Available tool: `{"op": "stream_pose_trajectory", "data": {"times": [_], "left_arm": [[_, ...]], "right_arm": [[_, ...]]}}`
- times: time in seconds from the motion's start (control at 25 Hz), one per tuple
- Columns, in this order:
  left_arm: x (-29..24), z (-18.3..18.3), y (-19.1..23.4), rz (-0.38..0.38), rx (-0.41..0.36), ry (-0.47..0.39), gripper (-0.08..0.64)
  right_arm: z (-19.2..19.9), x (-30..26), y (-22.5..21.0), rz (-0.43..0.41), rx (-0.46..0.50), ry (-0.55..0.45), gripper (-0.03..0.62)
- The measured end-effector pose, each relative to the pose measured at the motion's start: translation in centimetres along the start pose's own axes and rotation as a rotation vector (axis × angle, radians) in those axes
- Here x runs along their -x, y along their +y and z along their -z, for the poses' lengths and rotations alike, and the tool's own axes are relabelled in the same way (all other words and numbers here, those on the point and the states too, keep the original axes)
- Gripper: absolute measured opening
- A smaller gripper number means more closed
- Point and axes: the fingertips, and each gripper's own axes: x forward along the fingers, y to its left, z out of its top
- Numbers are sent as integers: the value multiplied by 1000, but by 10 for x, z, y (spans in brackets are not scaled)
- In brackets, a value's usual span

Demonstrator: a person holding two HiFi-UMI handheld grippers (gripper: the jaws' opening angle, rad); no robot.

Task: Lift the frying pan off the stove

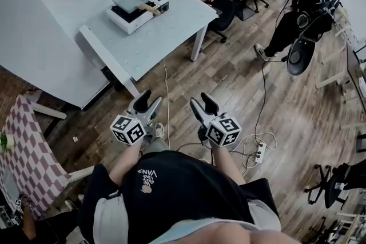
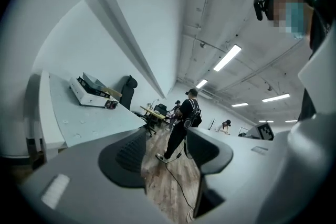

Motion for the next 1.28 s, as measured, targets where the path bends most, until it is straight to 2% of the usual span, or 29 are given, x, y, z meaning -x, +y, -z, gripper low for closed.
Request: {"op": "stream_pose_trajectory", "data": {"times": [0.36, 0.6, 0.92, 1.28], "left_arm": [[-36, -60, 79, 79, 39, 6, 221], [-50, -82, 116, 129, 74, 17, 221], [-69, -85, 138, 103, 125, 25, 221], [-112, -89, 150, -15, 131, -19, 221]], "right_arm": [[-33, -106, 1, 31, 12, 19, 210], [-38, -150, 3, 53, -4, 32, 210], [-38, -180, -13, 40, -25, 73, 210], [-61, -213, -64, -53, -7, 108, 210]]}}
